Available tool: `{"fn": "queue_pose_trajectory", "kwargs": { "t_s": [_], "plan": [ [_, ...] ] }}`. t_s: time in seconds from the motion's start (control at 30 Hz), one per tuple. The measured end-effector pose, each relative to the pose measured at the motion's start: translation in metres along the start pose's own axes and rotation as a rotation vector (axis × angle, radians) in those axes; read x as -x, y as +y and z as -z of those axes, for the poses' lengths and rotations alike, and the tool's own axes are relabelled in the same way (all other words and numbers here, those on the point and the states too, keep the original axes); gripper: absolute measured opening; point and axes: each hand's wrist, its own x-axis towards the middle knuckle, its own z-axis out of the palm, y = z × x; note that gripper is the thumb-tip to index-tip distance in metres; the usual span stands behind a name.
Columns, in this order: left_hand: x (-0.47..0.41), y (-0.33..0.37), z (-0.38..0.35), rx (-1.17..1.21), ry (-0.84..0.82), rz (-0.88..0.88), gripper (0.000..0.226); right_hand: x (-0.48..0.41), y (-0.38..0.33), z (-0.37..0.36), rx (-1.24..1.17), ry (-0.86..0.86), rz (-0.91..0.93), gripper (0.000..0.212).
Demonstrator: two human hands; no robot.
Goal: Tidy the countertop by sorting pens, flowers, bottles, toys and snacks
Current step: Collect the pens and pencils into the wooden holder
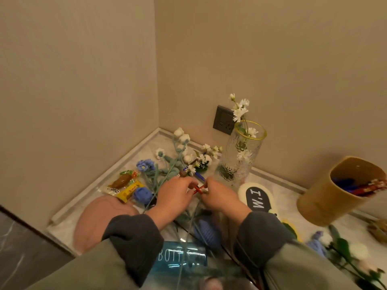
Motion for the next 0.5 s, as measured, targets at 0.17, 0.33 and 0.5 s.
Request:
{"fn": "queue_pose_trajectory", "kwargs": {
  "t_s": [0.17, 0.33, 0.5],
  "plan": [
    [-0.008, 0.001, -0.009, -0.302, -0.094, -0.037, 0.027, -0.007, -0.001, -0.009, 0.081, -0.049, -0.052, 0.04],
    [-0.016, 0.001, -0.01, -0.374, -0.19, 0.012, 0.025, -0.005, -0.004, -0.002, 0.036, -0.142, -0.028, 0.037],
    [-0.021, 0.008, 0.002, -0.353, -0.285, 0.089, 0.028, 0.005, -0.017, 0.022, -0.208, -0.015, 0.012, 0.034]
  ]
}}
